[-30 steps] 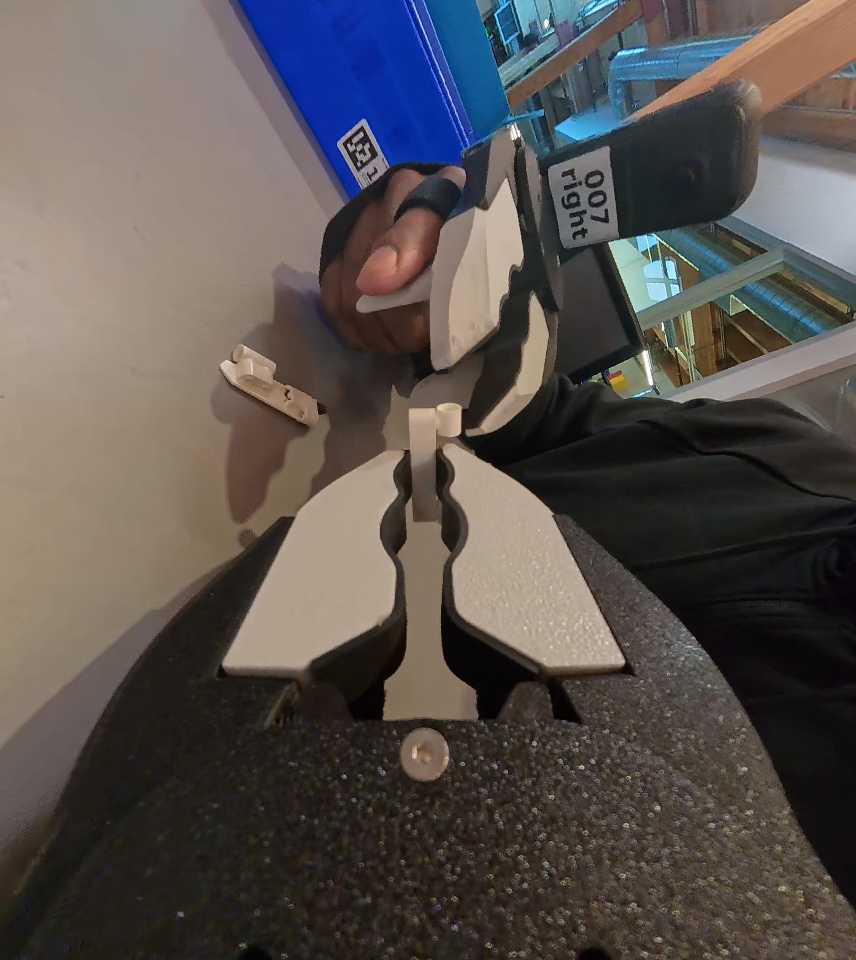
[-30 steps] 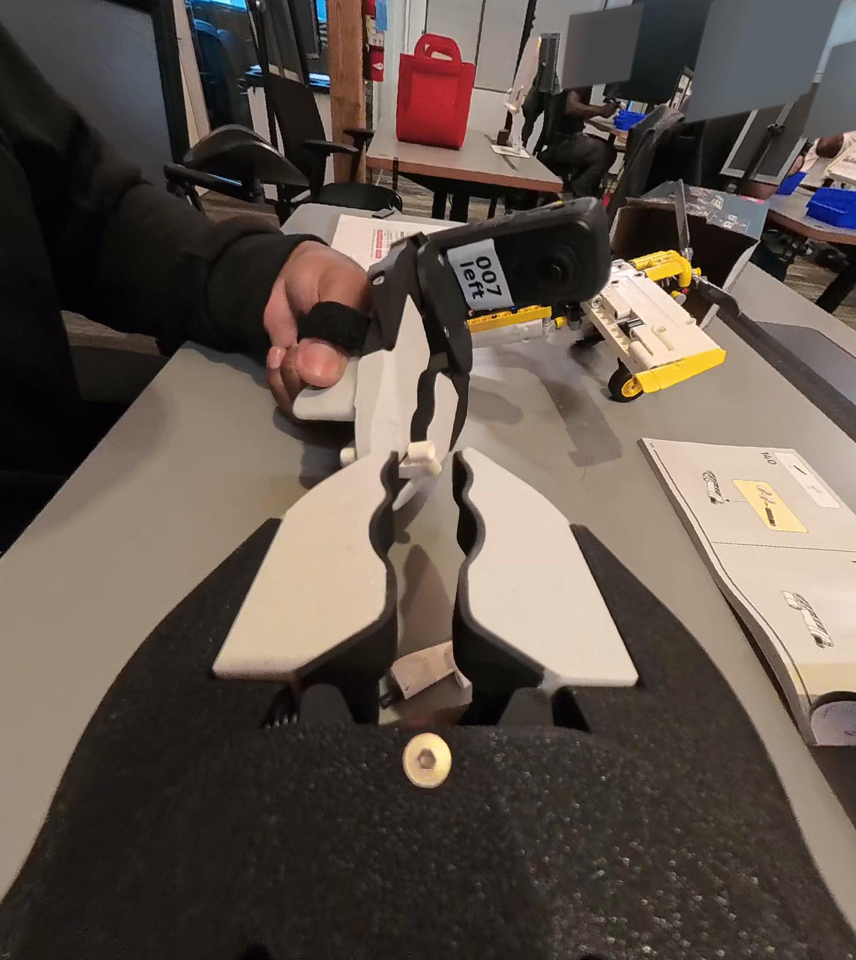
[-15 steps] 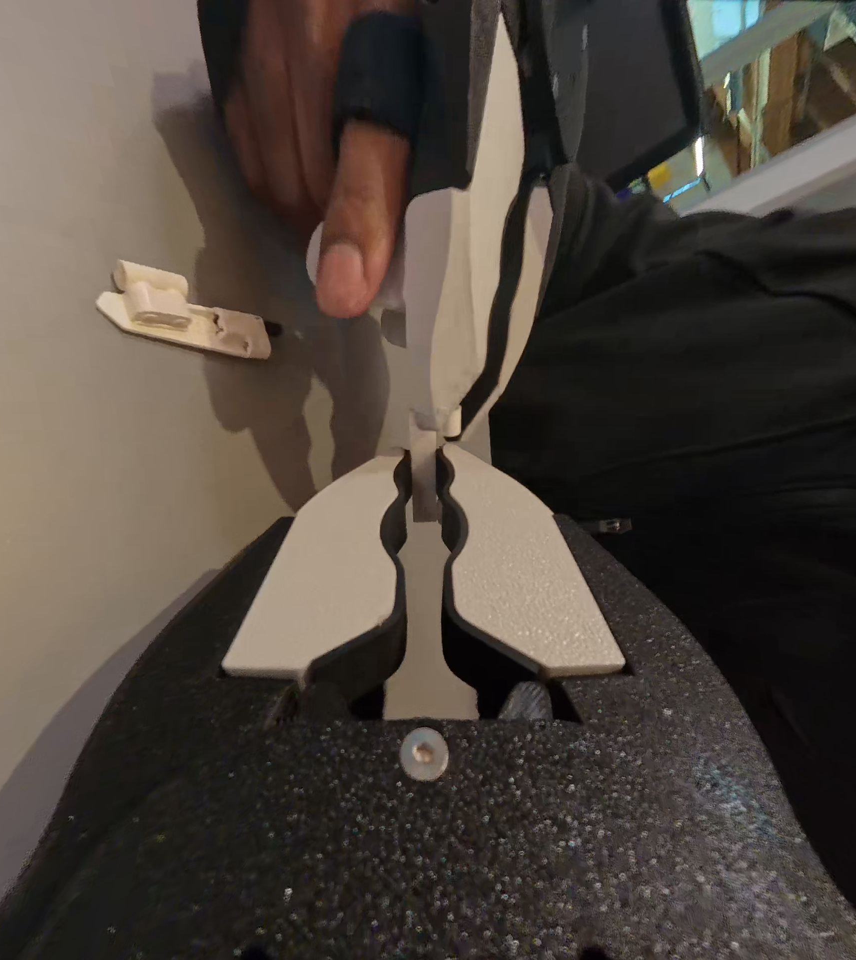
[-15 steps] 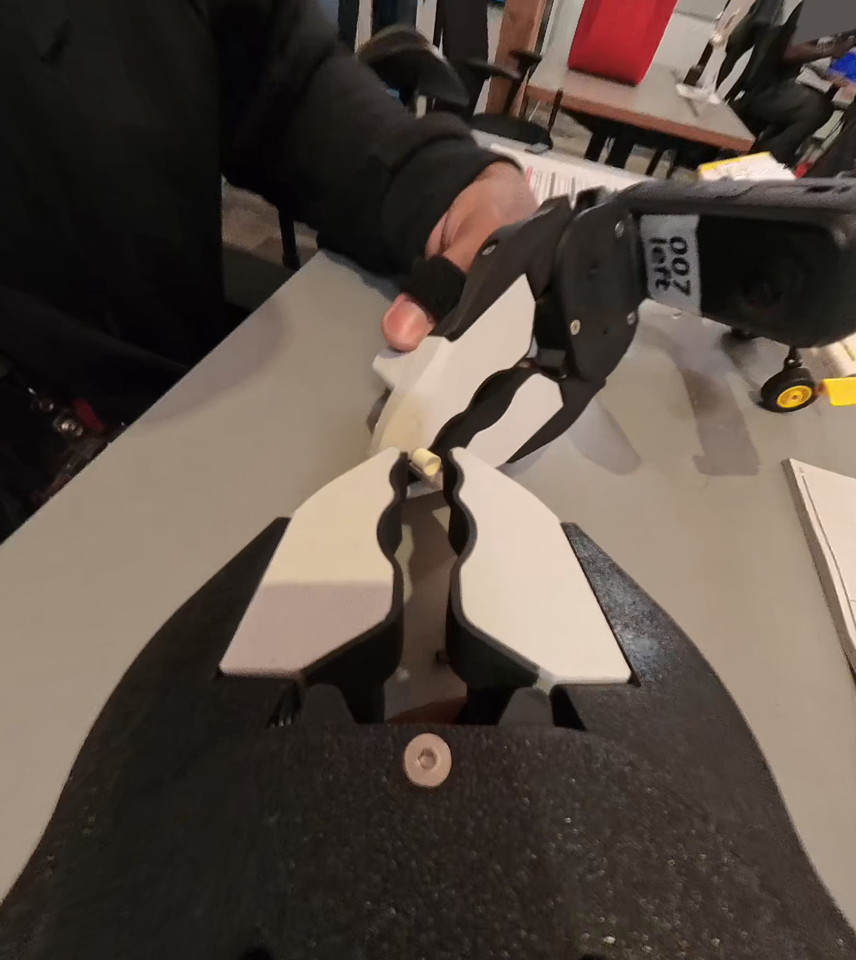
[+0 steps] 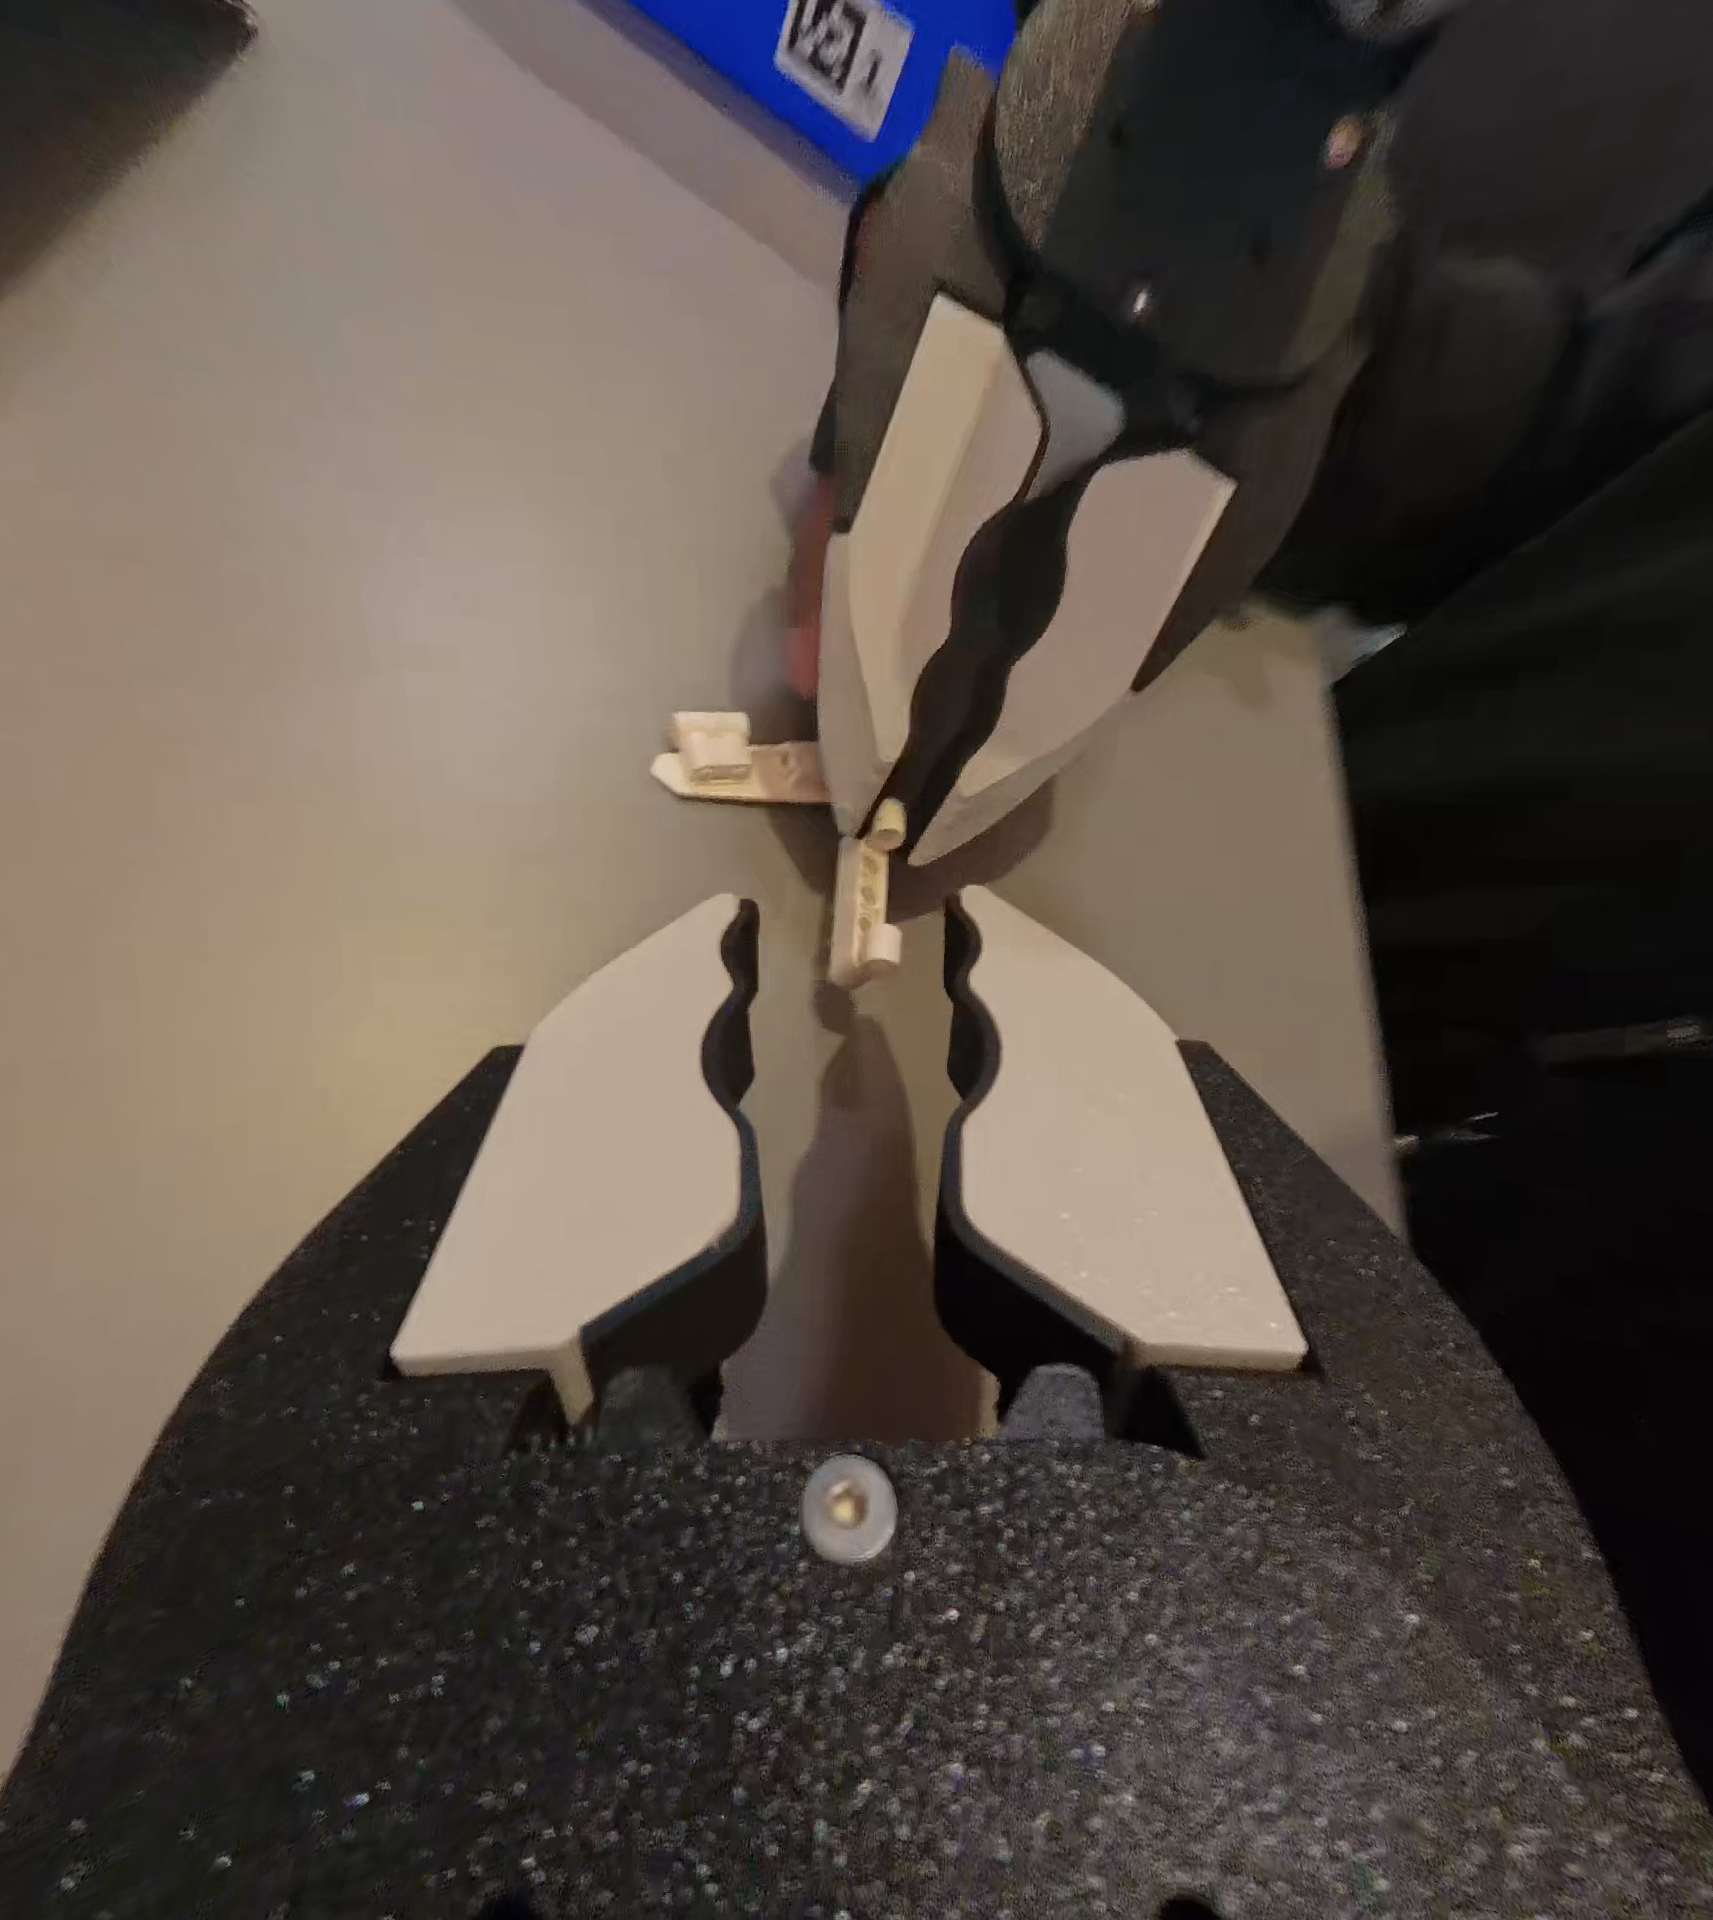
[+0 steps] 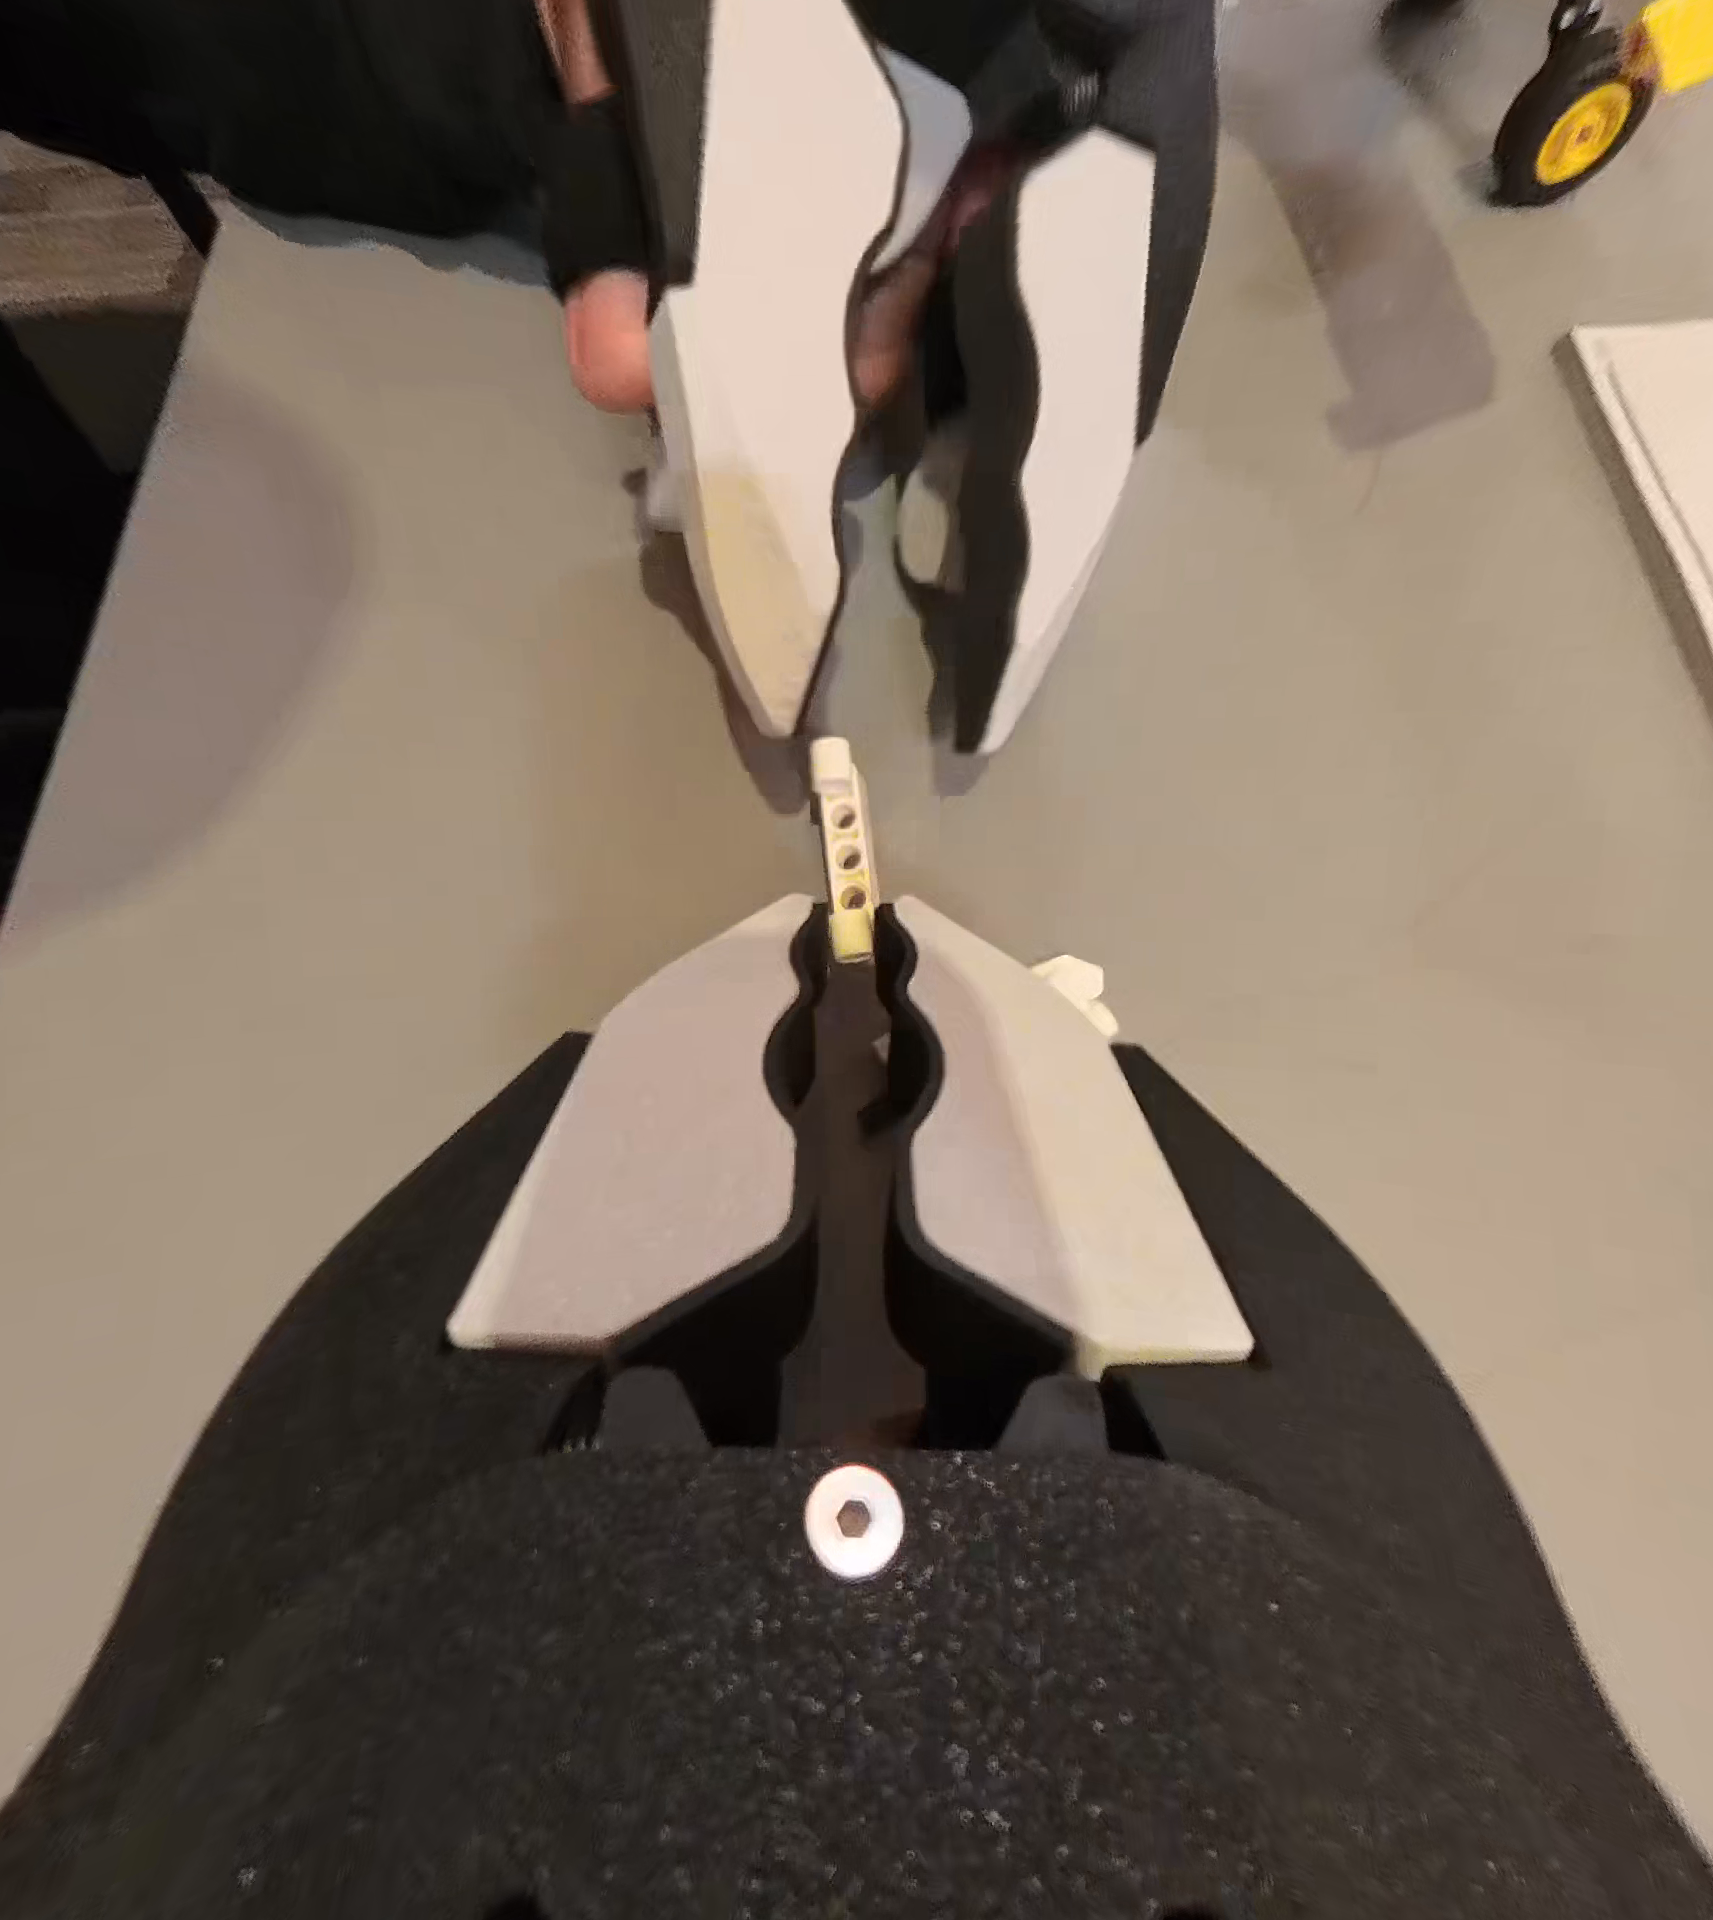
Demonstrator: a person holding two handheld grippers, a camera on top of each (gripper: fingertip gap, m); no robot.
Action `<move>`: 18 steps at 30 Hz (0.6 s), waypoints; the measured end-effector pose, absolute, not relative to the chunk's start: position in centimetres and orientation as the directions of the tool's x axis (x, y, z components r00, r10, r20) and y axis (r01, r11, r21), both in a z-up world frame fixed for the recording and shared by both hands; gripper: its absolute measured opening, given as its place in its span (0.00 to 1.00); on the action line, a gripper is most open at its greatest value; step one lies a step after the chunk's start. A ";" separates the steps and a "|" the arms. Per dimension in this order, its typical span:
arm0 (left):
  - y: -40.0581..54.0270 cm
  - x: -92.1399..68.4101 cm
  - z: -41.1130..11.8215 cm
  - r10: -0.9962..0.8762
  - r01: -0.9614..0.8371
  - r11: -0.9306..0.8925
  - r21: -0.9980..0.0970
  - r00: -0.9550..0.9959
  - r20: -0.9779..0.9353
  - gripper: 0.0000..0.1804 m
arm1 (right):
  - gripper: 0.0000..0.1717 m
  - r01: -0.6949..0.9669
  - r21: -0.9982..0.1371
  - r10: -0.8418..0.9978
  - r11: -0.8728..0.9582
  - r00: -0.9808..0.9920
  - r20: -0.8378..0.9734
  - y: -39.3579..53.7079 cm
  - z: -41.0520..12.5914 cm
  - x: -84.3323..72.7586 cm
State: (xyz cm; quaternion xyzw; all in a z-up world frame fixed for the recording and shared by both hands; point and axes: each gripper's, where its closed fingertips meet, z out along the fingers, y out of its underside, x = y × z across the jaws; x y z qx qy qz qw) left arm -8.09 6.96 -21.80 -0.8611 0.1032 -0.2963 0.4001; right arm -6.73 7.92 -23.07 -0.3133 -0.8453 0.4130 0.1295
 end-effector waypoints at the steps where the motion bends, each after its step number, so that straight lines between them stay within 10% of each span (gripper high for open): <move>1: 6.9 -8.1 -22.2 -0.429 -0.010 -0.657 -0.754 0.827 0.363 0.19 | 0.05 0.436 -0.769 0.644 0.468 -0.764 -0.041 7.9 -23.3 -6.8; 18: 7.0 -7.8 -24.6 -0.523 -0.420 -0.566 -0.709 0.848 -0.085 0.04 | 0.12 0.466 -0.704 0.651 0.536 -0.759 -0.007 8.1 -24.7 -6.7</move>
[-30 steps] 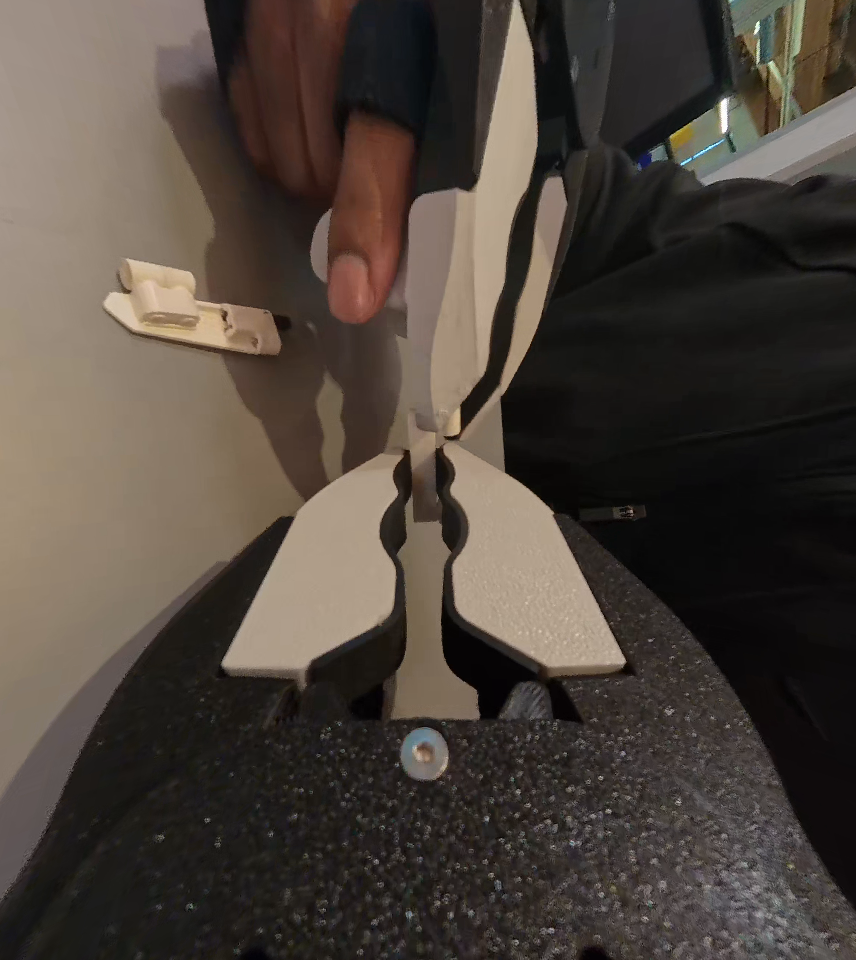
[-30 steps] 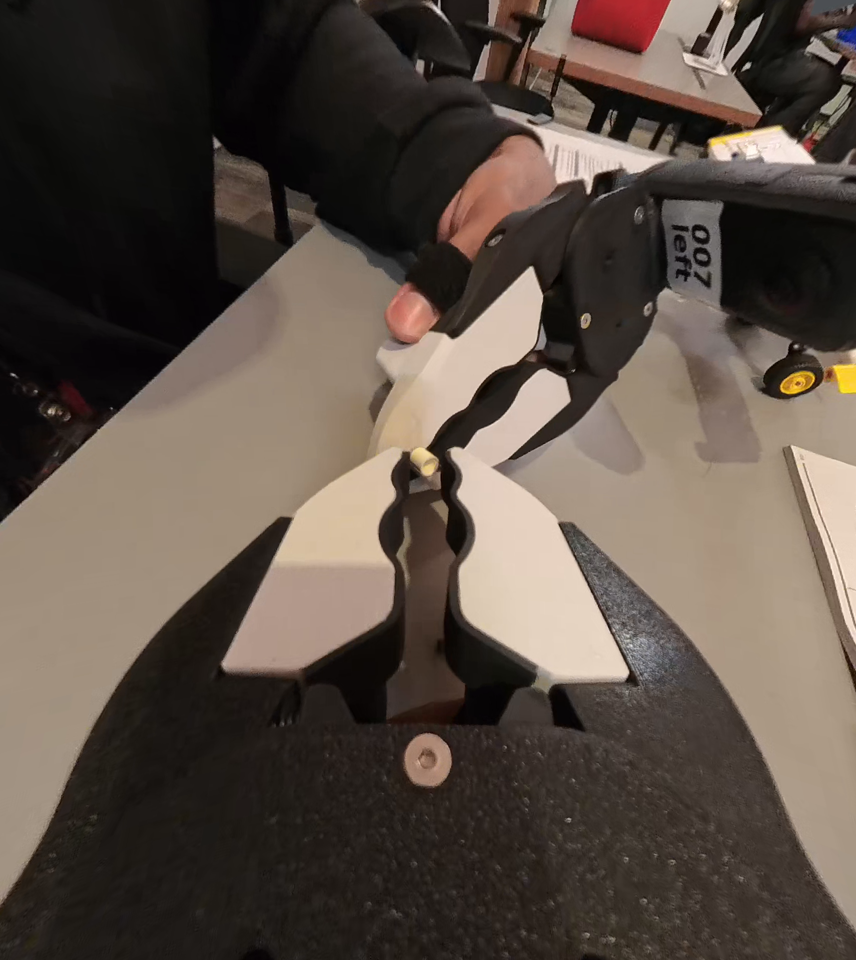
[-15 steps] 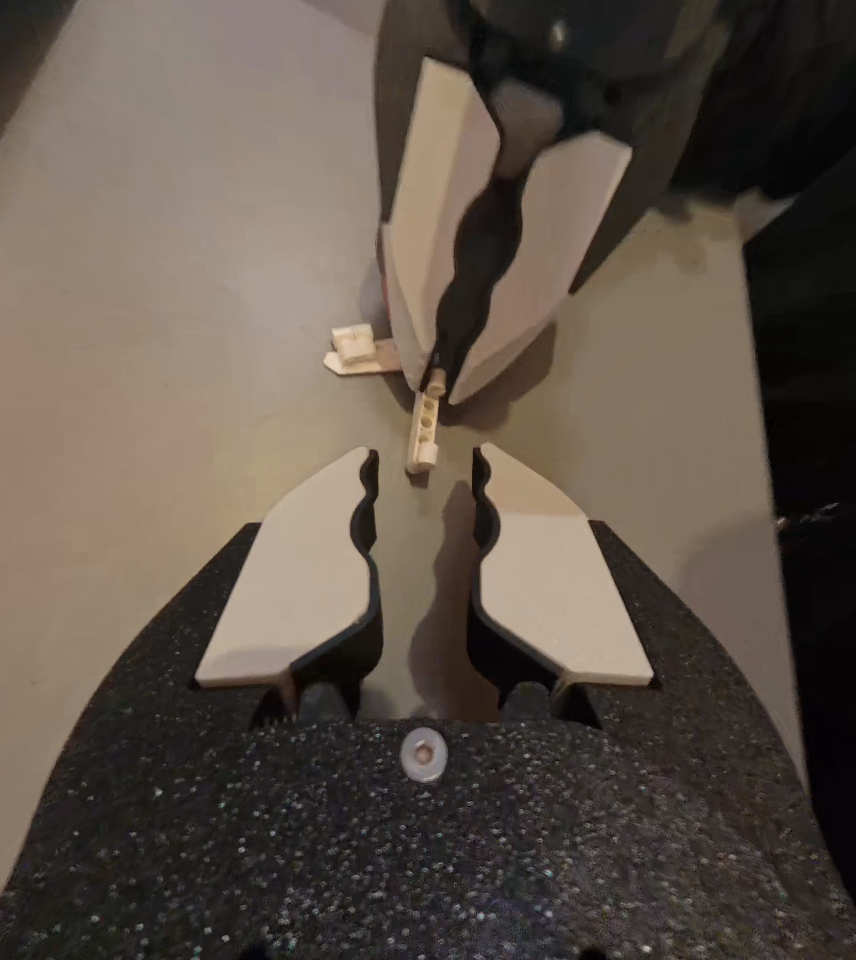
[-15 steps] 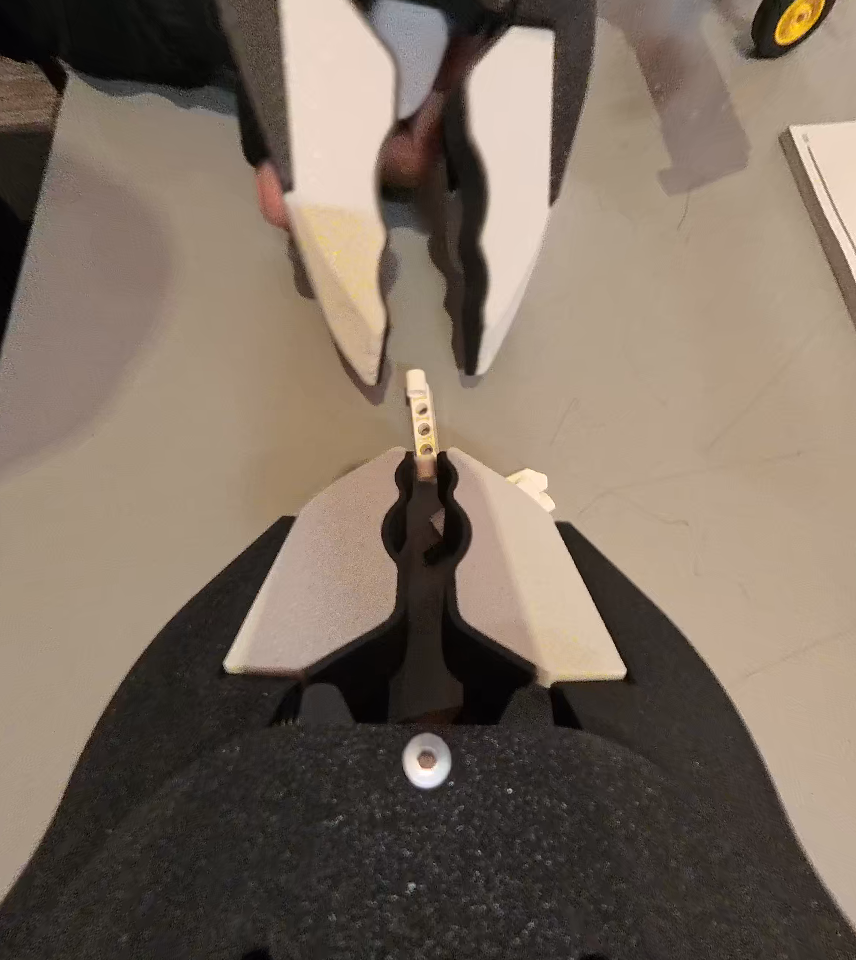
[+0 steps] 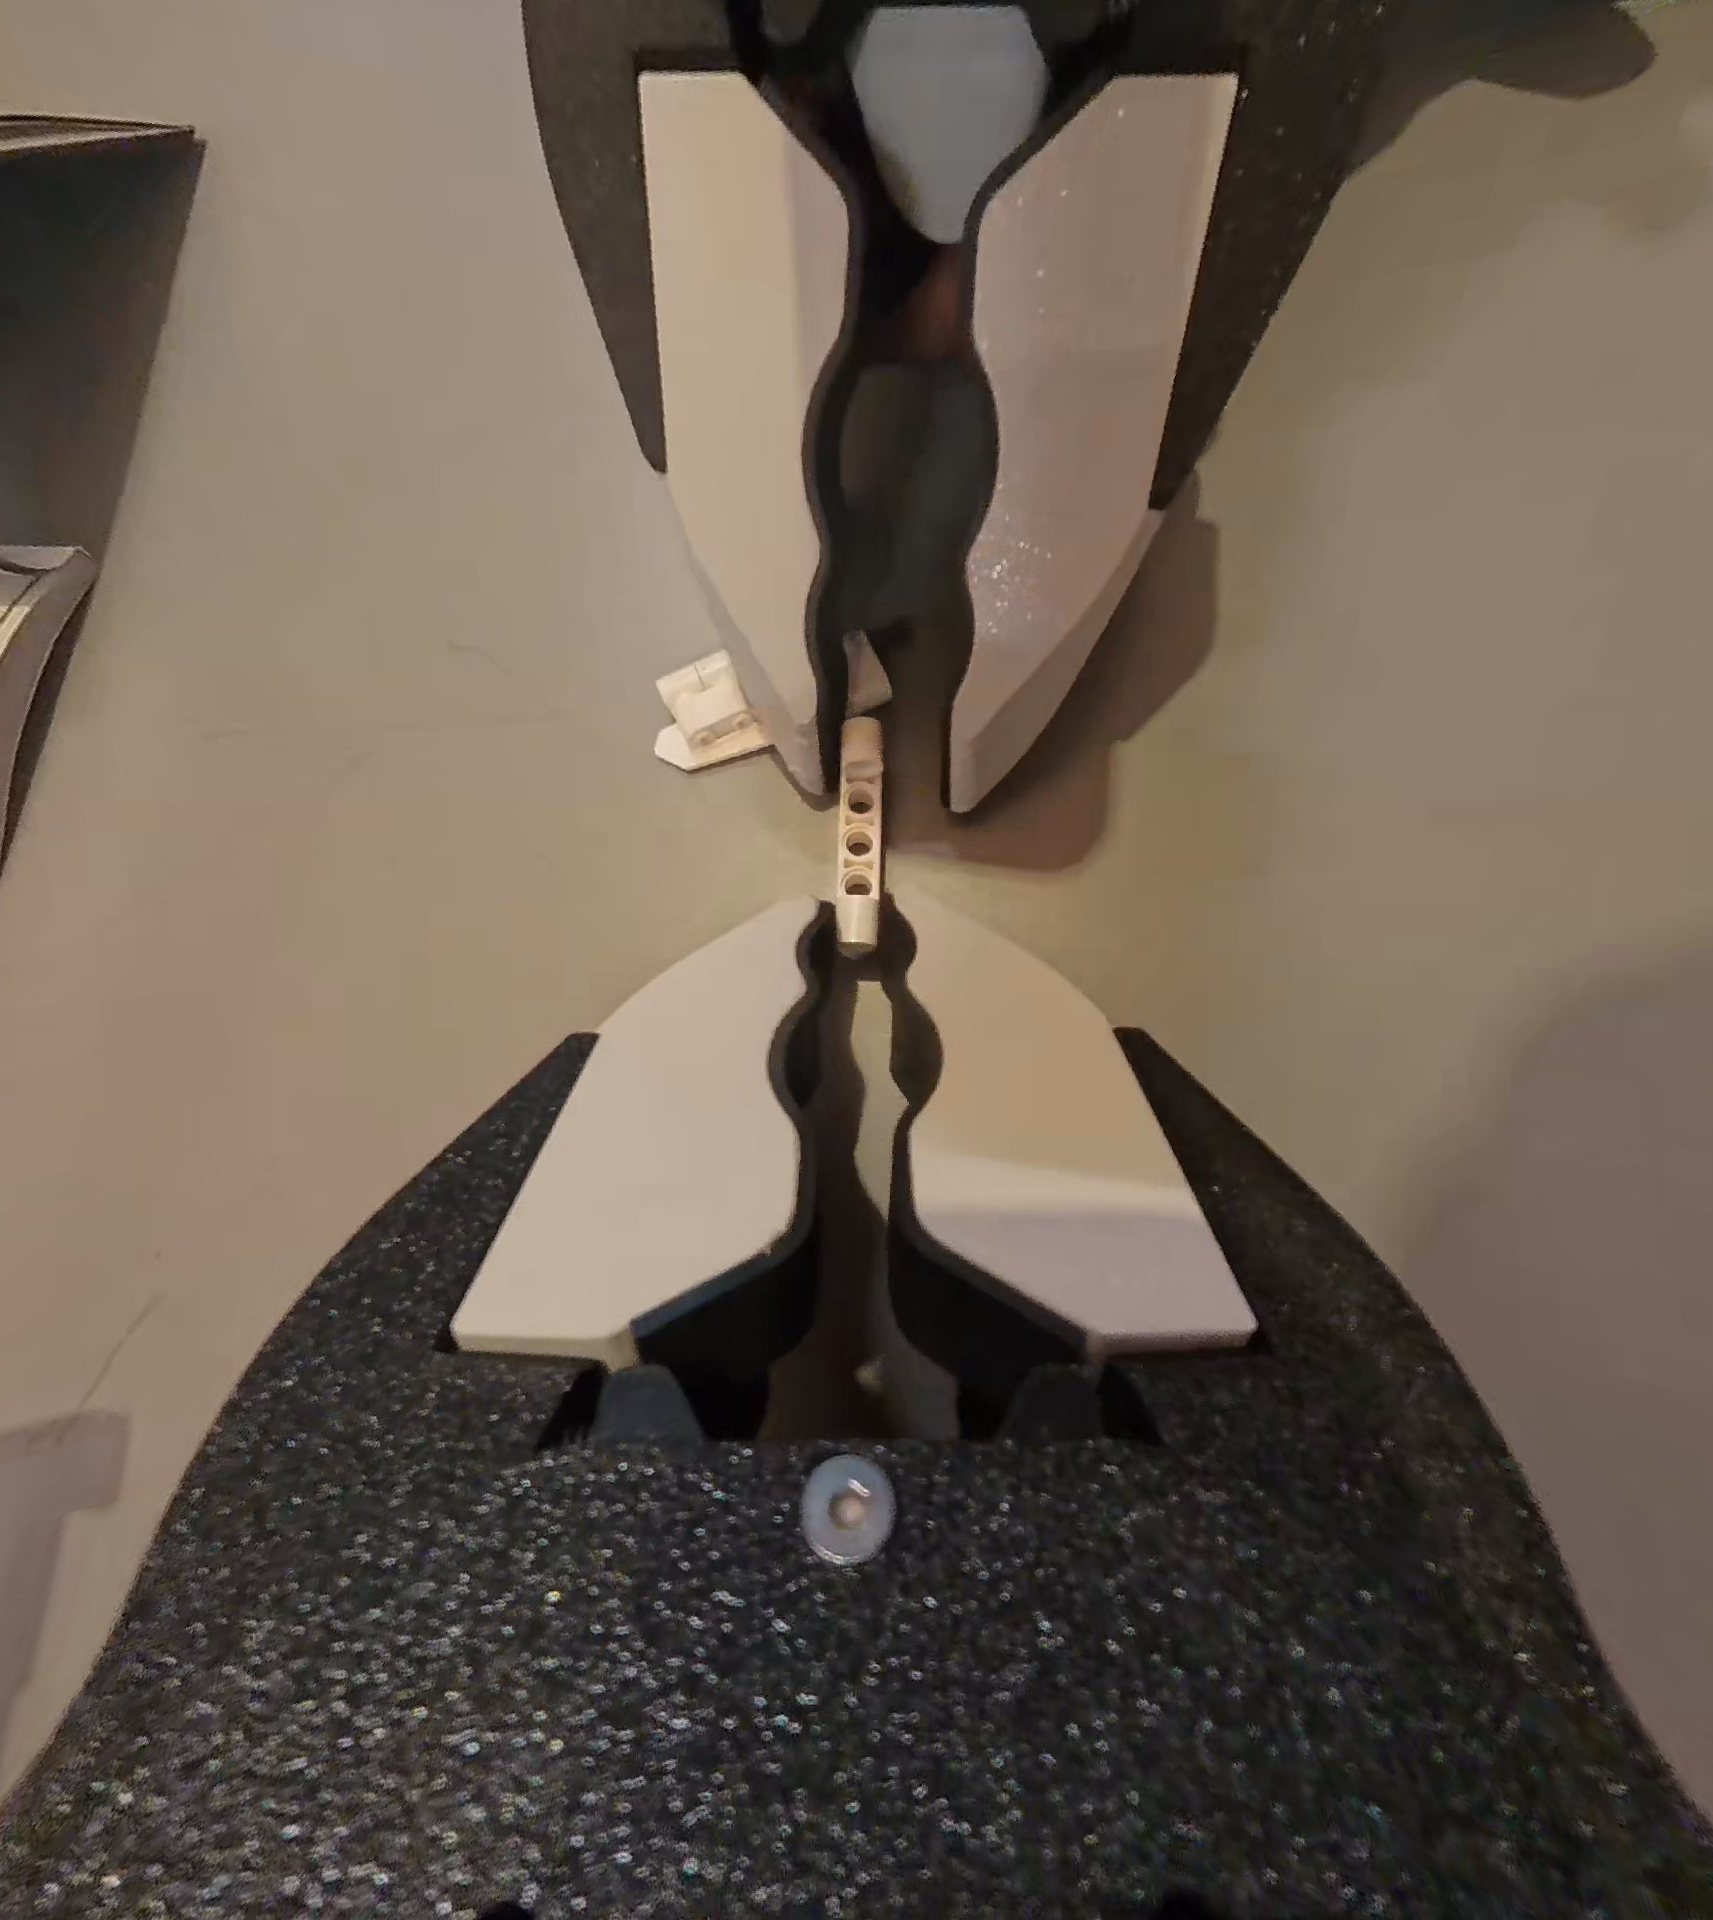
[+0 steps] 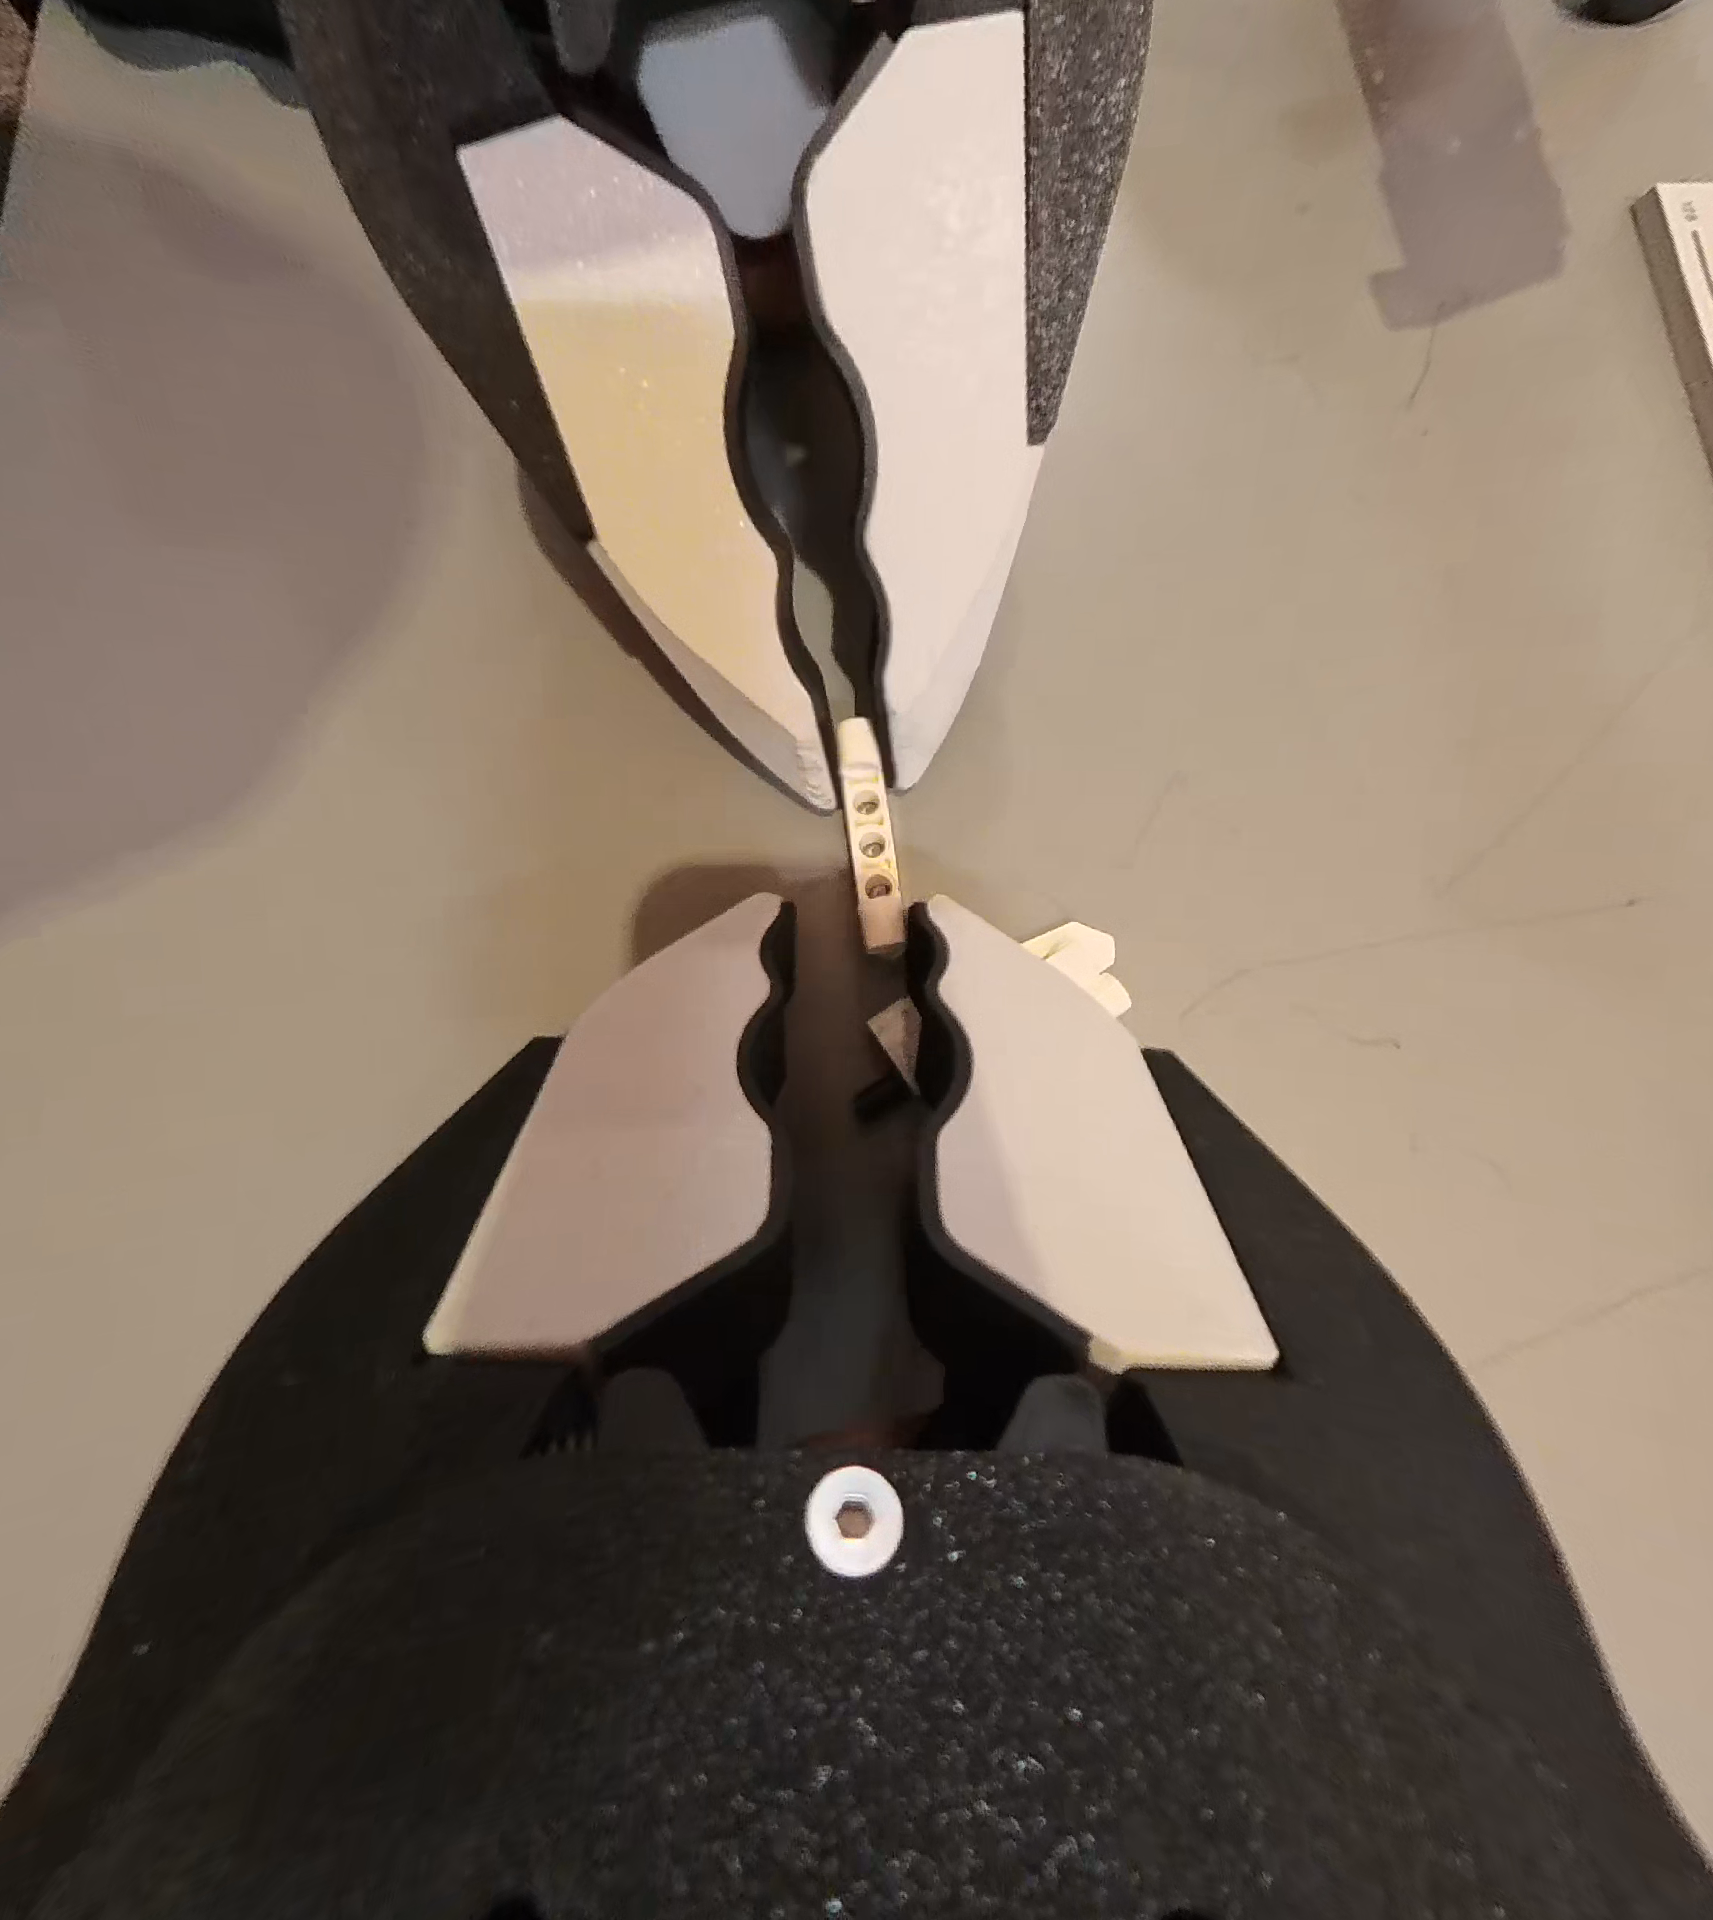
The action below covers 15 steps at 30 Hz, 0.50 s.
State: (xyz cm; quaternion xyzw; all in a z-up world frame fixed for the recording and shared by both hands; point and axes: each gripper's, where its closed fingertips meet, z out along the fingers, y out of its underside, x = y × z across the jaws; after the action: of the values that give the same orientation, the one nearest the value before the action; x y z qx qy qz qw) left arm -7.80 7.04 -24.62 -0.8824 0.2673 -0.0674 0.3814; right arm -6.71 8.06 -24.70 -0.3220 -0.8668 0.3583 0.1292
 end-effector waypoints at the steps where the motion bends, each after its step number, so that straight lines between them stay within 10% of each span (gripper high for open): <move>1: 7.0 -7.8 -24.6 -0.527 -0.421 -0.567 -0.708 0.846 -0.081 0.04 | 0.11 0.462 -0.708 0.651 0.534 -0.759 -0.005 8.1 -24.6 -6.7; 15: 6.9 -7.7 -24.7 -0.517 -0.381 -0.591 -0.711 0.856 -0.029 0.04 | 0.05 0.454 -0.723 0.666 0.521 -0.745 0.012 8.2 -24.4 -7.2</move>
State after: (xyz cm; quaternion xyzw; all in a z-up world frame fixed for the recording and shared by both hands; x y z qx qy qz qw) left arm -7.71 6.88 -24.66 -0.8874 0.2531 -0.0904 0.3746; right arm -7.18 8.19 -24.38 -0.3258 -0.8598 0.3654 0.1454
